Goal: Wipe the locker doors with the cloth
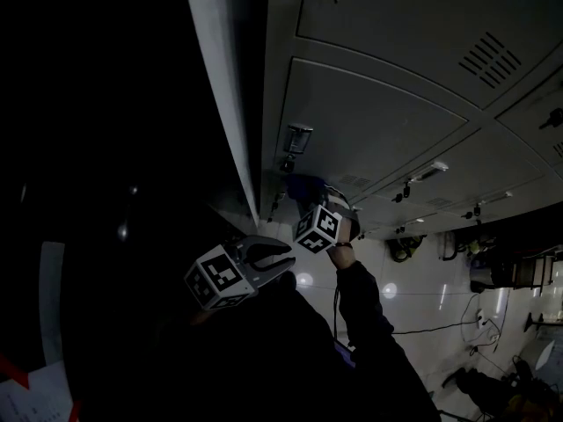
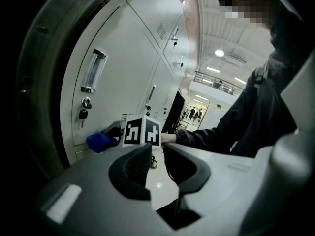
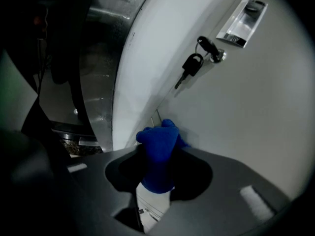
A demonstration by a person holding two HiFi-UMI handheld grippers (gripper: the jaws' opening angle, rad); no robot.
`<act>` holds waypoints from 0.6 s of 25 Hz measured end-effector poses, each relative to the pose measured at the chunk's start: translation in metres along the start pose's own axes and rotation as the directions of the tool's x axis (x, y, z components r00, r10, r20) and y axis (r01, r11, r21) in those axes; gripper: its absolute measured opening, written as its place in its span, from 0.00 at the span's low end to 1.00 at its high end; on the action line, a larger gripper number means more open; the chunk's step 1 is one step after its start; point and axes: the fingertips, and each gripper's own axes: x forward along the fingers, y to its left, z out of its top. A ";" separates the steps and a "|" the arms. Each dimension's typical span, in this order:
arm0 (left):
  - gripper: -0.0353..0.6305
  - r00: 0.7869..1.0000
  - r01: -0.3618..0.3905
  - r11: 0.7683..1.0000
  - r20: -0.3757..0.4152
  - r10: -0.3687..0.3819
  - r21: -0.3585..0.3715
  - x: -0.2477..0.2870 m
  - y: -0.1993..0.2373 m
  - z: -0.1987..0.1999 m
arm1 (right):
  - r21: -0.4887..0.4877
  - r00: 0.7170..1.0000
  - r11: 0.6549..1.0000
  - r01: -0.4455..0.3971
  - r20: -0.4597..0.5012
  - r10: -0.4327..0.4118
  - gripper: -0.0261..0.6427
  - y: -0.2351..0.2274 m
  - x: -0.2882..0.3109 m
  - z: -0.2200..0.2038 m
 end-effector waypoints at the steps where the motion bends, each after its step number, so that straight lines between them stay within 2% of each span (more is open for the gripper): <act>1: 0.14 1.000 0.003 1.000 0.004 -0.003 0.002 0.000 -0.001 0.000 | -0.008 1.000 1.000 0.000 0.001 0.000 0.22 -0.001 -0.005 0.001; 5: 0.14 0.999 0.025 1.000 0.027 -0.025 0.017 0.004 -0.006 0.004 | -0.009 1.000 1.000 0.005 0.031 -0.005 0.22 -0.008 -0.043 0.009; 8: 0.14 0.998 0.050 0.998 0.046 -0.052 0.034 0.008 -0.011 0.008 | -0.007 0.996 0.999 0.054 0.067 -0.054 0.22 -0.027 -0.083 0.021; 12: 0.14 0.995 0.077 0.995 0.060 -0.080 0.056 0.013 -0.017 0.012 | -0.055 0.976 0.980 0.190 0.115 -0.183 0.22 -0.072 -0.146 0.051; 15: 0.14 0.993 0.092 0.994 0.063 -0.096 0.066 0.014 -0.020 0.015 | -0.094 0.940 0.946 0.310 0.176 -0.291 0.22 -0.105 -0.196 0.082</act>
